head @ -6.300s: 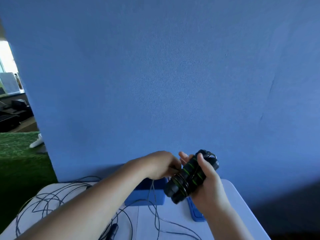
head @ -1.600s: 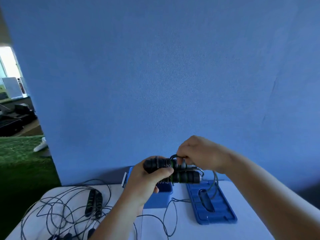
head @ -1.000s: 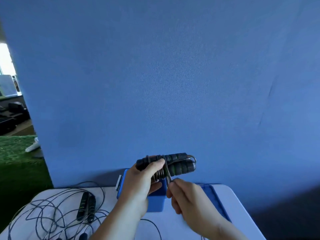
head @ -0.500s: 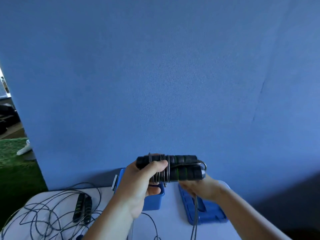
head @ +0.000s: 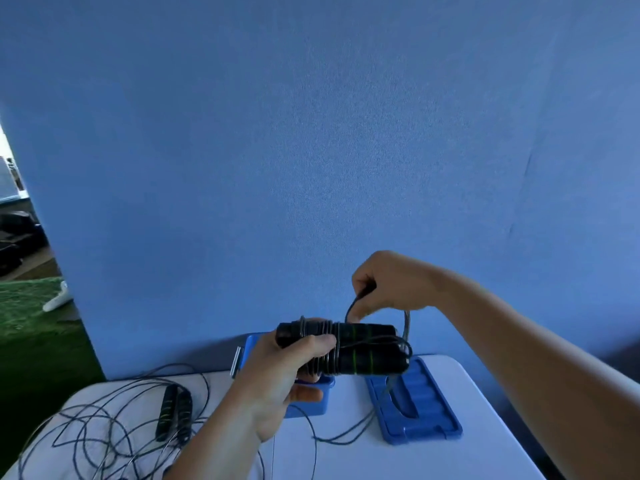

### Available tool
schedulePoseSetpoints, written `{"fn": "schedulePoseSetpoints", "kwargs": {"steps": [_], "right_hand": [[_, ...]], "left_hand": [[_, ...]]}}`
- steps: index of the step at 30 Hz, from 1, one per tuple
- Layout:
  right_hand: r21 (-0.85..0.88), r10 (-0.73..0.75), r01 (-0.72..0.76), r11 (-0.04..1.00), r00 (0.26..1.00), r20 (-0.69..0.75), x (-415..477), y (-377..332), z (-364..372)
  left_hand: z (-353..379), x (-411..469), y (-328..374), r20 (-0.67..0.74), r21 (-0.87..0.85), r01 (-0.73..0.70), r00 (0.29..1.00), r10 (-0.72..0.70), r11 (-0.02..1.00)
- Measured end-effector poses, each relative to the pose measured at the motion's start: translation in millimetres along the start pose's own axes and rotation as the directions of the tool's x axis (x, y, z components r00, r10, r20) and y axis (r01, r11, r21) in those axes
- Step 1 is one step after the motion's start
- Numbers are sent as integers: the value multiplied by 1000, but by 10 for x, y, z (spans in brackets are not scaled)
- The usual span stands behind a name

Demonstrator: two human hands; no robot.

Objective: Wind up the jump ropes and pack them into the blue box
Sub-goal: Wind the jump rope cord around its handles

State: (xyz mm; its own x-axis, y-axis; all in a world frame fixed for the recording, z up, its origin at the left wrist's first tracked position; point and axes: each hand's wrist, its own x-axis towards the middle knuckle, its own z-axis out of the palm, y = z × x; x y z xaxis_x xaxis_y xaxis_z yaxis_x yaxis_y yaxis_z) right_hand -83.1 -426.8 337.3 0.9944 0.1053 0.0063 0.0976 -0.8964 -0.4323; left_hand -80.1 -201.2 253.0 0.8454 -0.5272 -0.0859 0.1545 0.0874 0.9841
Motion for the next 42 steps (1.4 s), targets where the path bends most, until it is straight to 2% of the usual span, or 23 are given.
{"fn": "schedulePoseSetpoints", "kwargs": {"steps": [4,9,12,15,21,27,35,42], "right_hand": [[-121,2,-11,993,997,-72,-28,-153,-38],[-104,52,-70,992,984,-168,-128,-359,97],[170,139,-108,979,974,-181,-197,-415,212],[408,193,-122,905,972,-136,-272,-428,399],[582,176,-61,811,974,-143,-487,-408,790],[630,157,-5,776,970,-185,-587,-338,1158],[656,104,85,750,964,-244,-577,-157,1358],[594,84,107,797,955,-284,-484,82,1460]], "left_hand": [[-23,24,31,-27,46,-24,999,25,999],[-53,91,63,-119,100,-62,990,74,993],[-69,147,44,-194,75,-73,977,86,995],[-58,189,22,-243,16,-100,965,101,995],[43,235,-4,-282,-138,-164,952,121,977],[106,294,-38,-338,-240,-177,937,89,954],[147,234,32,-291,-338,-137,956,35,931],[140,199,87,-281,-418,-124,960,2,900]]}}
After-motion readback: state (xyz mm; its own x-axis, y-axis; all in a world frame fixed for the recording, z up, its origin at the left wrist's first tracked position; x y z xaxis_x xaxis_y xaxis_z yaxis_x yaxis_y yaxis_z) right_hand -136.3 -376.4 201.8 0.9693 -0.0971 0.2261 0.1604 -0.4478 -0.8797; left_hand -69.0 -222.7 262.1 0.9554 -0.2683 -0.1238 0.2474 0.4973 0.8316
